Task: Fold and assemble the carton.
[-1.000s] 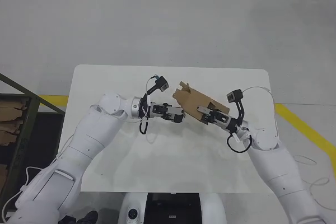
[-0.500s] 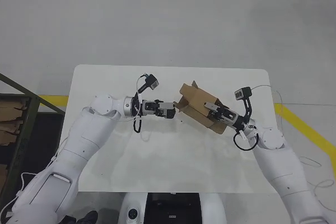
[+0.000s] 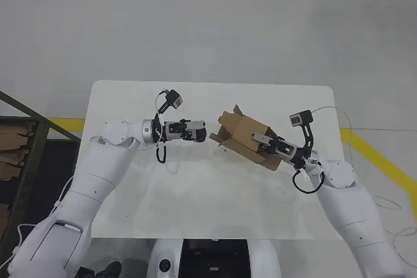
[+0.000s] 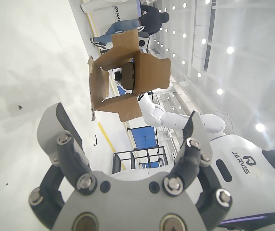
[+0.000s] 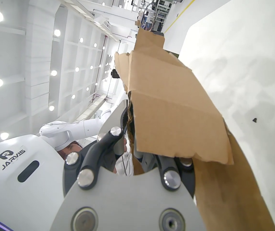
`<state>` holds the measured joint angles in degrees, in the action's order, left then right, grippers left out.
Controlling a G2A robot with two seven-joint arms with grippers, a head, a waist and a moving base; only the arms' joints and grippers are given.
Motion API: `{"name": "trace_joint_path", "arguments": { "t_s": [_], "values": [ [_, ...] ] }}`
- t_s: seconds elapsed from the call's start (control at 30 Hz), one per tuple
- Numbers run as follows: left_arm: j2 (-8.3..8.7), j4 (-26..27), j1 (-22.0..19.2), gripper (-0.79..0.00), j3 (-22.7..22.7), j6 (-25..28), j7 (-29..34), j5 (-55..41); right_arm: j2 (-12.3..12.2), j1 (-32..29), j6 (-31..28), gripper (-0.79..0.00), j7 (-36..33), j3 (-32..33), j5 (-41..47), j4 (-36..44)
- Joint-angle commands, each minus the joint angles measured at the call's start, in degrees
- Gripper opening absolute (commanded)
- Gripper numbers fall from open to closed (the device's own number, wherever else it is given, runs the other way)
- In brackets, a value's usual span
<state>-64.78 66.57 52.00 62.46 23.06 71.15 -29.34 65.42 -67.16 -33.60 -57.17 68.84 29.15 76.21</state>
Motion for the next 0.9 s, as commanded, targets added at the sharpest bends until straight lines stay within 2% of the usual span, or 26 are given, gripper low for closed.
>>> {"name": "trace_joint_path", "arguments": {
  "t_s": [0.0, 0.87],
  "values": [
    [-0.13, 0.1, -0.2, 0.000, -0.5, -0.3, 0.3, -0.1, 0.0, -0.3, 0.1, -0.785, 0.0, 0.0, -0.3, 0.7],
    [-1.76, 1.3, -3.0, 0.000, -4.4, 0.0, 3.7, -4.2, 0.3, -0.1, 0.3, -0.785, 0.3, -1.7, -0.7, 0.4]
  ]
}}
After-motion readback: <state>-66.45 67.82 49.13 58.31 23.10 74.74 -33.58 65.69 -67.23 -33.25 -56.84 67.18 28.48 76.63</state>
